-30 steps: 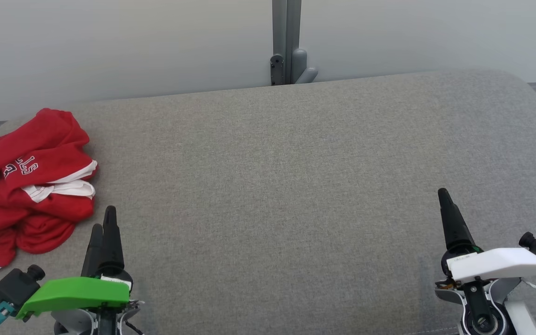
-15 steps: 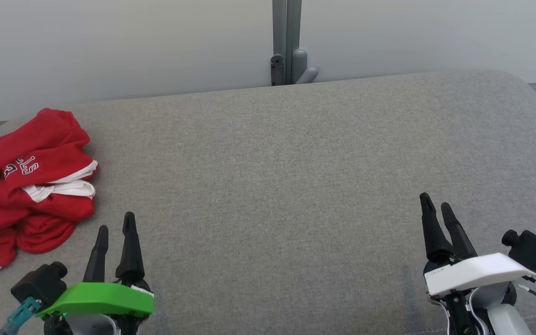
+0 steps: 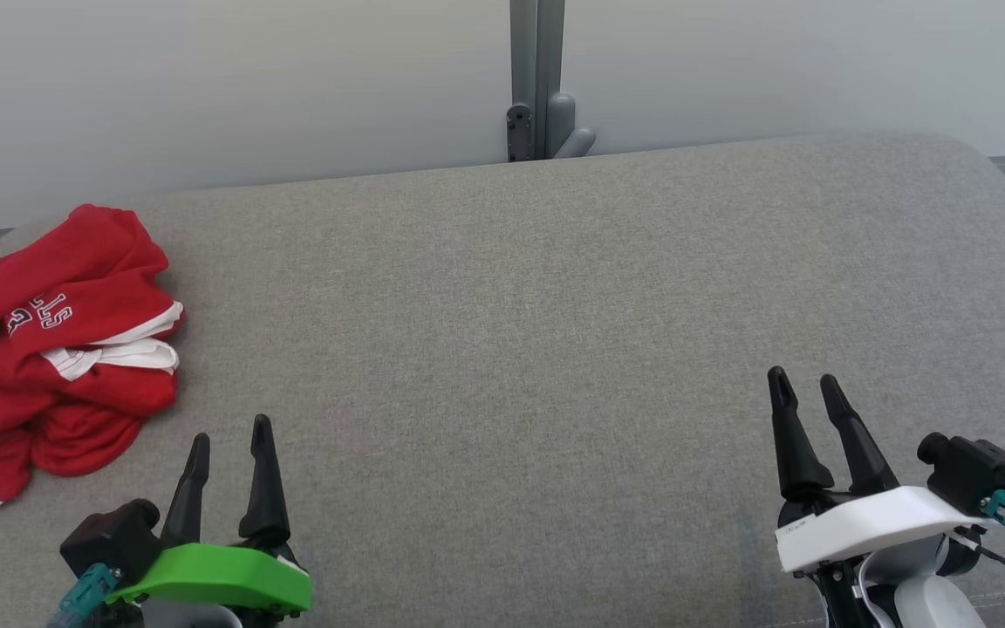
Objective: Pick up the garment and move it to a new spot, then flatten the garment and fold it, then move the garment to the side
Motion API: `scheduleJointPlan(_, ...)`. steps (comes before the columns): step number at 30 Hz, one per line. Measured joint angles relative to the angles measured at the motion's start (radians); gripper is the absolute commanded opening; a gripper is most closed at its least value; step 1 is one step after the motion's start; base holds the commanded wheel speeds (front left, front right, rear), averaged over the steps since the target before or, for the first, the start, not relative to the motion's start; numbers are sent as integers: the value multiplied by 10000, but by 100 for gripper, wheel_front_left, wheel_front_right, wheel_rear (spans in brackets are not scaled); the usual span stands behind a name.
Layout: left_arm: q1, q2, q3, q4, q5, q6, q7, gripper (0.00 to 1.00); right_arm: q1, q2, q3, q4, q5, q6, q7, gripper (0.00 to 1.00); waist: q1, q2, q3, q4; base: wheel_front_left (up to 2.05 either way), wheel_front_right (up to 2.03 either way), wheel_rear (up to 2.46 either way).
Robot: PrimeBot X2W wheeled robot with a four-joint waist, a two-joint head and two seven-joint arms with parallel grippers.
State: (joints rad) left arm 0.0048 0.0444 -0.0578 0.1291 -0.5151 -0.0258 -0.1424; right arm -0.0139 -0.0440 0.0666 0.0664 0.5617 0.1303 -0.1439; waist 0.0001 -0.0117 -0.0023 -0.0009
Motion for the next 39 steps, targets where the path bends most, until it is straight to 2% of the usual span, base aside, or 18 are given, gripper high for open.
scheduleJointPlan(28,362,138,-399,148,2807,364,-706,100,420,-17,385,-337,-3124,2,-692,100,0,1,-174,-60,0,0,0)
scheduleJointPlan(39,486,151,-299,146,3315,347,-907,100,531,-31,439,-481,-3917,2,-888,100,0,0,-236,-80,0,0,0)
